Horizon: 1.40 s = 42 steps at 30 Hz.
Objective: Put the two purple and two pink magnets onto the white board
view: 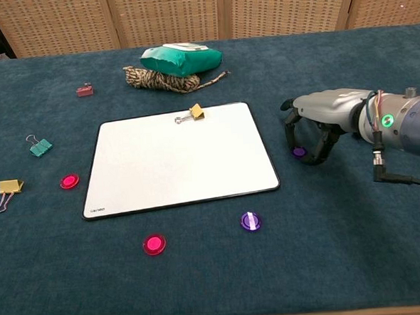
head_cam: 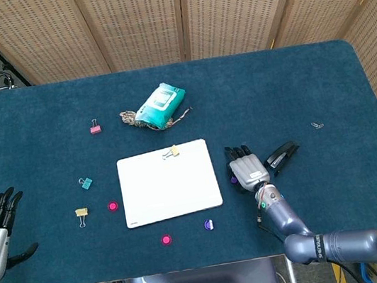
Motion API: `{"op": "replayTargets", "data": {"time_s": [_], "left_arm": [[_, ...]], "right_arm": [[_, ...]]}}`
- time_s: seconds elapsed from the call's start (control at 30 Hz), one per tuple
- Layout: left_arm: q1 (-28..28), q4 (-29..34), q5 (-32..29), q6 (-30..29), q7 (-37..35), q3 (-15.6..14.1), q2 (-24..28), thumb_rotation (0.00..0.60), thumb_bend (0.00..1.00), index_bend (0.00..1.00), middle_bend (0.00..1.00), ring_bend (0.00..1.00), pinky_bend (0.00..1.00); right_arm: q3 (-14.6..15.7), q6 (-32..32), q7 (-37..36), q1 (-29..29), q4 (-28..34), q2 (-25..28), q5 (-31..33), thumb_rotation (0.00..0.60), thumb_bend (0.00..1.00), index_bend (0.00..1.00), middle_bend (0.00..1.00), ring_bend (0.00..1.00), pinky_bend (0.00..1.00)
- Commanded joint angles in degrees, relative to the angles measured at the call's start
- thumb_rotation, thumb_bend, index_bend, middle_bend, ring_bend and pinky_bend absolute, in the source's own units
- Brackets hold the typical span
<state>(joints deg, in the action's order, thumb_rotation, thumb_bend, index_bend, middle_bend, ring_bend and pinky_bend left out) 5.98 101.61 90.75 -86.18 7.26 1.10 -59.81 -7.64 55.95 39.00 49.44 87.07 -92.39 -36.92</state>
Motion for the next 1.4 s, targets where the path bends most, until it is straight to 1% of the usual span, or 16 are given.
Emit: {"op": "replayTargets", "data": {"time_s": [0.03,0.17,0.23,0.4,0.57,0.63,0.7,0.8,0.97,1.0,1.07,1.13,1.2,1.27,1.4], "left_arm": [[0.01,0.0,-0.01,0.03,-0.04,-0.01,0.04,0.6,0.0,0.0,0.0,0.0,0.0],[0.0,0.07,0.04,-0.01,-0.26,-0.01,0.17,0.6,0.0,0.0,0.0,0.0,0.0],[-0.03,0.12,0.14,-0.07,-0.47,-0.04,0.24,0.6,0.0,0.0,0.0,0.0,0.0],[-0.12,0.19,0.21,-0.21,-0.94,-0.07,0.5,0.6,0.0,0.0,0.0,0.0,0.0],[-0.17,0.1,0.01,-0.36,-1.58,0.08,0.71,0.6,0.0,0.0,0.0,0.0,0.0],[-0.13,0.2,-0.08,-0.2,-1.66,0.07,0.74,0.6,0.0,0.0,0.0,0.0,0.0],[-0.11,0.18,0.17,-0.19,-1.54,-0.02,0.74,0.6,0.0,0.0,0.0,0.0,0.0],[-0.18,0.1,0.44,-0.17,-1.83,-0.24,0.79,0.6,0.0,0.0,0.0,0.0,0.0],[-0.05,-0.07,0.33,0.1,-2.35,-0.22,0.98,0.6,0.0,0.0,0.0,0.0,0.0],[-0.06,-0.08,0.34,0.05,-2.51,-0.21,1.04,0.6,0.0,0.0,0.0,0.0,0.0],[-0.1,-0.12,0.45,-0.06,-2.75,-0.22,1.17,0.6,0.0,0.0,0.0,0.0,0.0],[-0.12,-0.12,0.63,-0.14,-2.9,-0.27,1.28,0.6,0.0,0.0,0.0,0.0,0.0],[-0.14,-0.09,0.8,-0.18,-2.96,-0.35,1.32,0.6,0.0,0.0,0.0,0.0,0.0],[-0.18,-0.11,0.95,-0.23,-2.89,-0.43,1.32,0.6,0.0,0.0,0.0,0.0,0.0],[-0.16,-0.1,0.94,-0.11,-2.75,-0.47,1.27,0.6,0.0,0.0,0.0,0.0,0.0]], "right_arm": [[-0.13,0.56,-0.33,-0.1,0.72,0.32,-0.79,0.6,0.52,0.55,0.0,0.0,0.0],[-0.87,1.82,-0.05,0.34,3.09,0.97,-2.15,0.6,0.52,0.55,0.0,0.0,0.0],[-1.74,2.19,0.83,1.27,4.32,0.94,-2.18,0.6,0.52,0.55,0.0,0.0,0.0],[-4.02,2.41,4.37,4.75,5.23,-0.99,0.39,0.6,0.52,0.55,0.0,0.0,0.0],[-6.68,2.12,8.02,9.39,2.78,-4.2,3.72,0.6,0.53,0.55,0.0,0.0,0.0],[-7.35,2.14,8.96,10.85,1.36,-5.56,4.85,0.6,0.55,0.55,0.0,0.0,0.0],[-7.47,2.05,9.64,11.82,0.09,-6.51,5.18,0.6,0.58,0.56,0.0,0.0,0.0],[-7.54,1.81,10.71,13.42,-3.57,-8.8,6.4,0.6,0.58,0.56,0.0,0.0,0.0],[-7.83,2.46,10.7,14.28,-5.41,-10.29,6.35,0.6,0.58,0.55,0.0,0.0,0.0],[-7.98,2.49,10.63,14.32,-5.35,-10.33,6.64,0.6,0.57,0.52,0.0,0.0,0.0],[-8.2,2.28,10.73,14.39,-4.71,-10.03,7.74,0.6,0.51,0.39,0.0,0.0,0.0],[-8.03,2.45,11.82,14.64,-3.47,-9.28,8.99,0.6,0.37,0.21,0.0,0.0,0.0],[-7.99,2.74,12.18,14.76,-2.46,-8.79,9.39,0.6,0.3,0.12,0.0,0.0,0.0],[-7.87,3.45,12.28,14.67,-1.07,-8.13,9.32,0.6,0.29,0.1,0.0,0.0,0.0],[-7.46,4.49,12.21,14.31,1.39,-6.68,8.78,0.6,0.29,0.1,0.0,0.0,0.0]]}}
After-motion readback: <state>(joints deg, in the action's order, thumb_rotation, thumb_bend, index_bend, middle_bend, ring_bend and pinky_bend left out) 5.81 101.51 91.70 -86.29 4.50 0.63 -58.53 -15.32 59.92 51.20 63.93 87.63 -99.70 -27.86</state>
